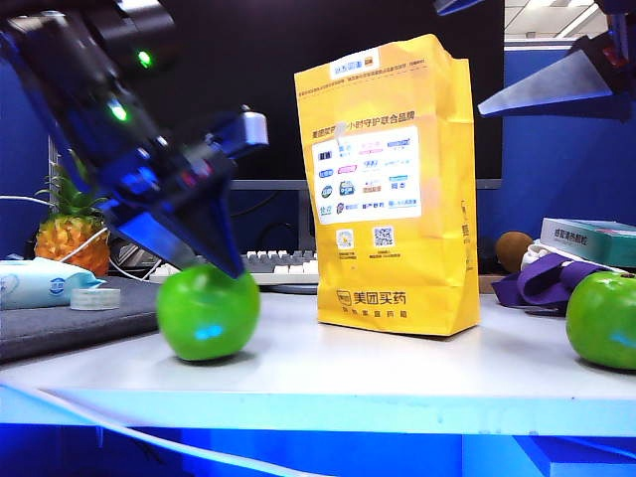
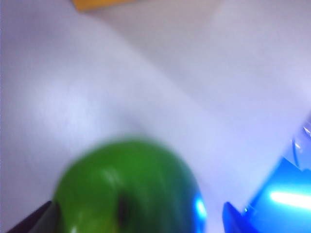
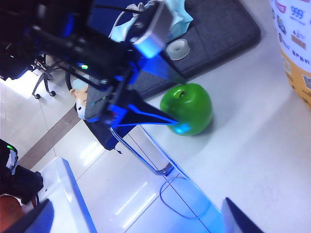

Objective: Pick up the green apple and throw it into the yellow paper bag.

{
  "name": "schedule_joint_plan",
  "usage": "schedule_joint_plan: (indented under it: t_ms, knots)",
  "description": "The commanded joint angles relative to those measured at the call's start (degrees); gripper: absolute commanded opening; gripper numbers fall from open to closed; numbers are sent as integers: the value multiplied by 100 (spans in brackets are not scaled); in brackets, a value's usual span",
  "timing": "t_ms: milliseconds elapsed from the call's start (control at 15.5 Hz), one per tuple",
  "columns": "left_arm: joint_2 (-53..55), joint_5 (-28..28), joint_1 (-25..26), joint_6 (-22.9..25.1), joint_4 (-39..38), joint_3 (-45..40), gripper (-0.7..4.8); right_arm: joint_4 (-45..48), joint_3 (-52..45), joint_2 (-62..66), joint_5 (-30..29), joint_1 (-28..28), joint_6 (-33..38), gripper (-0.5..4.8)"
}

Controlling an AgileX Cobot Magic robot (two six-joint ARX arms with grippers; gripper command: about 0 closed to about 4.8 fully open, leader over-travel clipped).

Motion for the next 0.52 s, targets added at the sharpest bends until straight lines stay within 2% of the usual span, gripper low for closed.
schedule_joint_plan:
  t_ms: [65, 388, 517]
  knots:
    - [271, 83, -33, -87, -146, 44, 479, 136, 35, -13, 2, 13, -37, 479]
    - [315, 17, -31, -39, -378, 44, 473, 192, 35, -13, 140, 13, -81, 479]
    - [315, -118, -33, -37, -409, 52, 283, 317, 35, -11, 282, 13, -81, 479]
